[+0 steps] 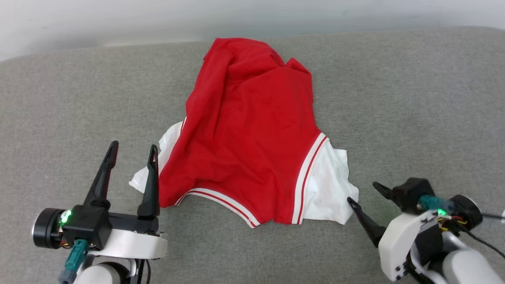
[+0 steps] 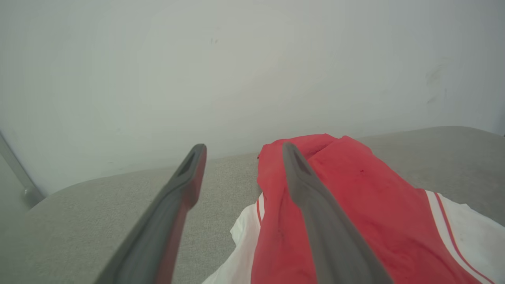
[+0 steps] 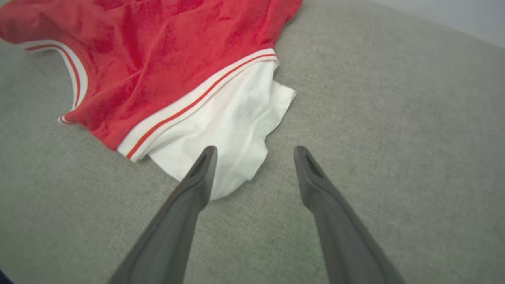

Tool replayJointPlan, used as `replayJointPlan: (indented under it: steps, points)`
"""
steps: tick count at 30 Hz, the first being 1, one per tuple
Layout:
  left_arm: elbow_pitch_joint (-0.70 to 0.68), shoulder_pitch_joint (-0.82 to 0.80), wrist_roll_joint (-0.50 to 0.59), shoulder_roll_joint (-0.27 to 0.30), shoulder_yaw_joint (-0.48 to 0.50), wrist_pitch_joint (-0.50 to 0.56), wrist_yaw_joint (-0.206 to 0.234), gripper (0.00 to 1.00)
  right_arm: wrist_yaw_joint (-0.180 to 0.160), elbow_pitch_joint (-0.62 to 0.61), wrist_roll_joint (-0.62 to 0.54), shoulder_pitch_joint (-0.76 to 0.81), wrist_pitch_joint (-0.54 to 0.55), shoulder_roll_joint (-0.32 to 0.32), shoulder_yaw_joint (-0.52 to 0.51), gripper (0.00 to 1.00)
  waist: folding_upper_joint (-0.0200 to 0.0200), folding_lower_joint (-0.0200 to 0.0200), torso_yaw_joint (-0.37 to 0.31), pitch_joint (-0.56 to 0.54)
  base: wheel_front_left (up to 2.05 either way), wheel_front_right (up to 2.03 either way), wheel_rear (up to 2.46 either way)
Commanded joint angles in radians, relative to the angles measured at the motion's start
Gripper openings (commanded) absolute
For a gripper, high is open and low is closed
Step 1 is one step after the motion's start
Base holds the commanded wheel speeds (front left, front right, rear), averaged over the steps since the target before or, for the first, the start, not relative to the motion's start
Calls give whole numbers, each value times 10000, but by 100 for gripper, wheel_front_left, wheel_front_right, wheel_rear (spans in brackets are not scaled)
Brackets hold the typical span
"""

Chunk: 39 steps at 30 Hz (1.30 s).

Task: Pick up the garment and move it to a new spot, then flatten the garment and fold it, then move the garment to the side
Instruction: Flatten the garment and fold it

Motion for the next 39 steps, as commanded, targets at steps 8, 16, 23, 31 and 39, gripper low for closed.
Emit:
replayJointPlan:
  steps: [8,16,23,31,39]
  points:
    - [265,-320,466,-640,215,-24,-590,100,-5,-678,1425,-696,4183,-519,-15,100,0,0,651,455,0,0,0]
    - [446,-448,834,-1102,417,-25,-983,100,-5,-128,1072,-968,5463,-228,61,100,0,0,1307,604,0,0,0]
    - [565,-268,1028,-1370,677,-25,-1244,100,-7,1058,721,-721,5372,5,167,100,0,0,1591,583,0,0,0]
    - [685,9,1104,-1248,1222,-25,-1456,100,-13,1171,738,-209,4928,-426,-70,0,0,0,1236,209,0,0,0]
    - [1423,367,970,-848,1253,42,-1868,100,-12,167,892,658,4781,-1578,-1174,0,0,0,538,-8,0,0,0]
